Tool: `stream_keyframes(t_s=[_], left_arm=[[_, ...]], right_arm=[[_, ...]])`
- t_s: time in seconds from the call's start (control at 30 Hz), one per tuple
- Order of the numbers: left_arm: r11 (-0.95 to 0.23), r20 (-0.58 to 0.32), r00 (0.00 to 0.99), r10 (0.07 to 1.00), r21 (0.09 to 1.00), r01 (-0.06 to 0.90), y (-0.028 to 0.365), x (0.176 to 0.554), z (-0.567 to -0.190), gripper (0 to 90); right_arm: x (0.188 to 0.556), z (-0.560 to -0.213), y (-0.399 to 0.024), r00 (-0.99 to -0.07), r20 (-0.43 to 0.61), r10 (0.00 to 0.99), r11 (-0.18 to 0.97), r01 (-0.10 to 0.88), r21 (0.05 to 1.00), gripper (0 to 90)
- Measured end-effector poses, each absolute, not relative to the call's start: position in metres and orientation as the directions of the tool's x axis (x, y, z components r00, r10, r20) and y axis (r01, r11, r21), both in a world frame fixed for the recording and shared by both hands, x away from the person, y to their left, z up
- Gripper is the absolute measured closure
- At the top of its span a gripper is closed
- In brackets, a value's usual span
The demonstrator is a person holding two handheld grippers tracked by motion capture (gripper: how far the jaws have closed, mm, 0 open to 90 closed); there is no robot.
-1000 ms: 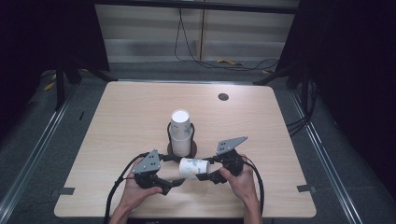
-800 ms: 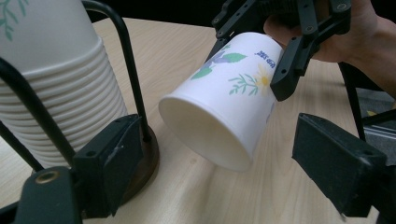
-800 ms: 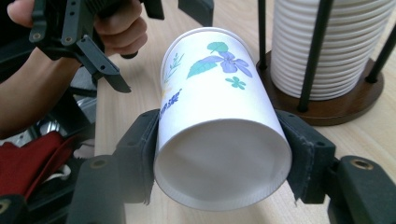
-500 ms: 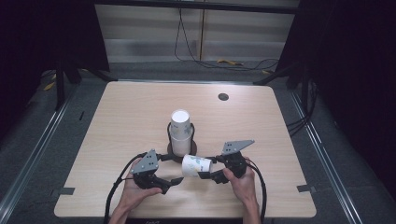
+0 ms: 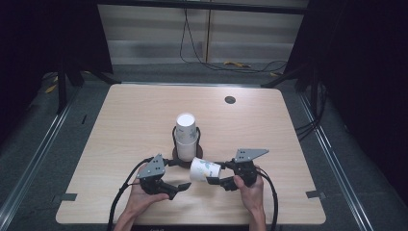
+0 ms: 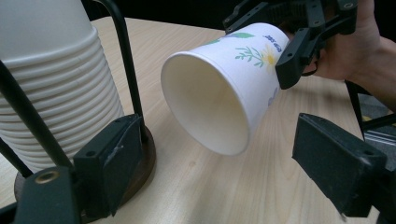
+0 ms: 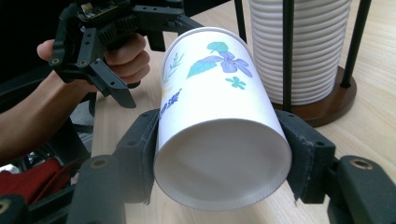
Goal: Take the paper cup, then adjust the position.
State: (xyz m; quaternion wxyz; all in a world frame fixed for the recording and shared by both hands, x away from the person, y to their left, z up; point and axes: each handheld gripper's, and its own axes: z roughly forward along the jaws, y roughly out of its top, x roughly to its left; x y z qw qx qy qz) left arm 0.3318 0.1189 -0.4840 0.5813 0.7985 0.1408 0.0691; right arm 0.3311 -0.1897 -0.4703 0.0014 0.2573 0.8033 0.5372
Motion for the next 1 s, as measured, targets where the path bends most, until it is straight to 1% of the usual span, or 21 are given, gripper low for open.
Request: stream_keyframes(t_s=[0.2, 0.3, 0.53, 0.67, 0.9, 1.0], left_arm=[[-0.269, -0.06, 0.947, 0.314, 0.951, 0.15, 0.122, 0.331, -0.482, 15.5], [-0.24, -0.086, 0.95, 0.3, 0.957, 0.162, 0.124, 0.332, -0.481, 15.7], [-0.219, -0.079, 0.945, 0.318, 0.964, 0.154, 0.128, 0.332, -0.478, 15.8], [-0.207, -0.073, 0.947, 0.313, 0.968, 0.143, 0.13, 0.33, -0.476, 15.8], [-0.206, -0.075, 0.946, 0.315, 0.968, 0.146, 0.13, 0.33, -0.474, 16.0], [-0.217, -0.063, 0.951, 0.304, 0.967, 0.133, 0.13, 0.33, -0.471, 16.0]], right_arm=[[0.333, -0.472, -0.188, -0.874, 0.291, 0.39, 0.252, 0.405, 0.879, 36.4], [0.333, -0.472, -0.187, -0.878, 0.287, 0.382, 0.244, 0.396, 0.885, 36.6], [0.333, -0.472, -0.183, -0.896, 0.276, 0.347, 0.221, 0.365, 0.905, 36.6], [0.332, -0.472, -0.182, -0.903, 0.27, 0.335, 0.212, 0.352, 0.912, 36.7], [0.331, -0.475, -0.183, -0.909, 0.271, 0.315, 0.178, 0.337, 0.924, 36.7], [0.331, -0.476, -0.183, -0.913, 0.274, 0.302, 0.169, 0.335, 0.927, 36.7]])
